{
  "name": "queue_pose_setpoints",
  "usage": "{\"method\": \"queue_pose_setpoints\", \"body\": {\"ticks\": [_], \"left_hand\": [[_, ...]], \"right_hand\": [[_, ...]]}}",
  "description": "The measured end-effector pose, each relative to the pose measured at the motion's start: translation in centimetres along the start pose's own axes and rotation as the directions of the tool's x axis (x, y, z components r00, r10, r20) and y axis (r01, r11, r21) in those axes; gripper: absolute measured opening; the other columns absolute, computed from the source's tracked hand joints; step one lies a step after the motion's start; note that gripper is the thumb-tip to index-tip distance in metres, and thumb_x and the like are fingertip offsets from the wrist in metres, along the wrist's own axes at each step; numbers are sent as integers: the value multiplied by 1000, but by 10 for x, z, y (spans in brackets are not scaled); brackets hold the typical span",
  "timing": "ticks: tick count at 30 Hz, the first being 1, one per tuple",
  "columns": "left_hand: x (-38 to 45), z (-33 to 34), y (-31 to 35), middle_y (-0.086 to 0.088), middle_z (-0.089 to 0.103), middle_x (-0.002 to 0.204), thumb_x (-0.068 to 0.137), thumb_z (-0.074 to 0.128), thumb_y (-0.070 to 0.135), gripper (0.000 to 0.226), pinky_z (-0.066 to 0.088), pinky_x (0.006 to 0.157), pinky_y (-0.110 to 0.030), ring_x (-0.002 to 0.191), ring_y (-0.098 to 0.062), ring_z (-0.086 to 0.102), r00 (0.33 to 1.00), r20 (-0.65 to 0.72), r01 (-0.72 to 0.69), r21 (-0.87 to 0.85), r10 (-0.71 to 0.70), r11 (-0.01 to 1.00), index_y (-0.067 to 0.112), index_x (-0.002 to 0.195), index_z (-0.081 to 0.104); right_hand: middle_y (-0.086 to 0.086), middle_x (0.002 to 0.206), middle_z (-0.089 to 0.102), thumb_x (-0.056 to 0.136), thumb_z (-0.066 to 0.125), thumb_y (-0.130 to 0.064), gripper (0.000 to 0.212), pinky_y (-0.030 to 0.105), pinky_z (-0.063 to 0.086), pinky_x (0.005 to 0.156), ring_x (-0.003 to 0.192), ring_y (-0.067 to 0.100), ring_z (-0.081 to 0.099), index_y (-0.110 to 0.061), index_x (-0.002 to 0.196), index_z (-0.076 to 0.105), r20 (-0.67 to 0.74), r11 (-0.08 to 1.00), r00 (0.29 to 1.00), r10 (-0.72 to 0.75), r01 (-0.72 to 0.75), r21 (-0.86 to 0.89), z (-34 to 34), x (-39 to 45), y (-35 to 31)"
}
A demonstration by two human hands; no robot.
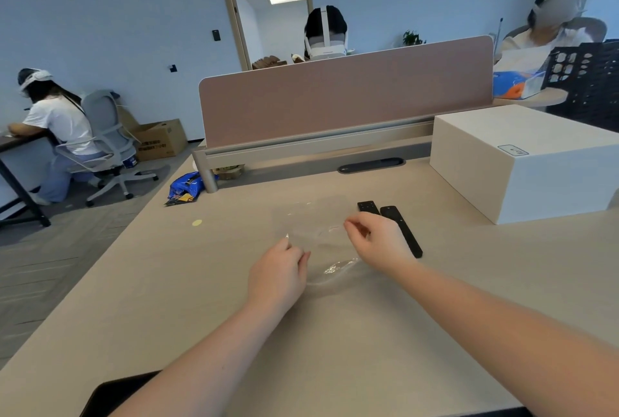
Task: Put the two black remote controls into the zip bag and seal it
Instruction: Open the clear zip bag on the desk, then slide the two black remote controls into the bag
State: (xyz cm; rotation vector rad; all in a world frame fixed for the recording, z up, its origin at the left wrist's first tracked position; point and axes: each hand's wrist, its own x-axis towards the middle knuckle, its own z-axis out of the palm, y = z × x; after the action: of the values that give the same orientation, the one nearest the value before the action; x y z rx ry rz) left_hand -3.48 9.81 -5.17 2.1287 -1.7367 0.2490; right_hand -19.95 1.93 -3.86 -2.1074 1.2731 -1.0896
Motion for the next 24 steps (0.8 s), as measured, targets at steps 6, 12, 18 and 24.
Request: {"method": "queue_pose_setpoints", "body": {"ticks": [6,12,18,24], "left_hand": [[4,-3,-4,-10,67,92,97,41,32,35,45,69,-36,93,-32,61,999,33,25,23,-26,999,10,85,65],[5,-1,-7,-12,68,90,97,42,30,32,34,63,-35,89,-34,60,999,30,34,-17,-33,999,8,83,61],[0,-1,-11,-13,63,97,91,42,11,19,44,74,-38,96,-35,58,996,75,42,-48,-39,998,5,87,59],[1,0,-16,-16,67,95,92,42,15,23,44,73,-38,94,-36,58,992,116,45,-1,-44,999,5,83,60]], "right_hand": [[14,104,66,92,49,-22,24,38,54,79,94,33,62,-8,106,63,48,904,966,255,-221,-366,-16,9,25],[10,119,53,89,54,-33,36,40,51,82,110,30,54,-13,119,52,214,798,910,355,-176,-576,-9,6,32],[9,110,60,91,51,-37,32,36,45,69,105,29,56,-13,112,51,135,763,930,343,-192,-618,0,6,27],[12,89,64,89,45,-14,21,31,41,64,84,32,59,-6,105,54,6,849,925,379,-346,-399,2,11,27]]}}
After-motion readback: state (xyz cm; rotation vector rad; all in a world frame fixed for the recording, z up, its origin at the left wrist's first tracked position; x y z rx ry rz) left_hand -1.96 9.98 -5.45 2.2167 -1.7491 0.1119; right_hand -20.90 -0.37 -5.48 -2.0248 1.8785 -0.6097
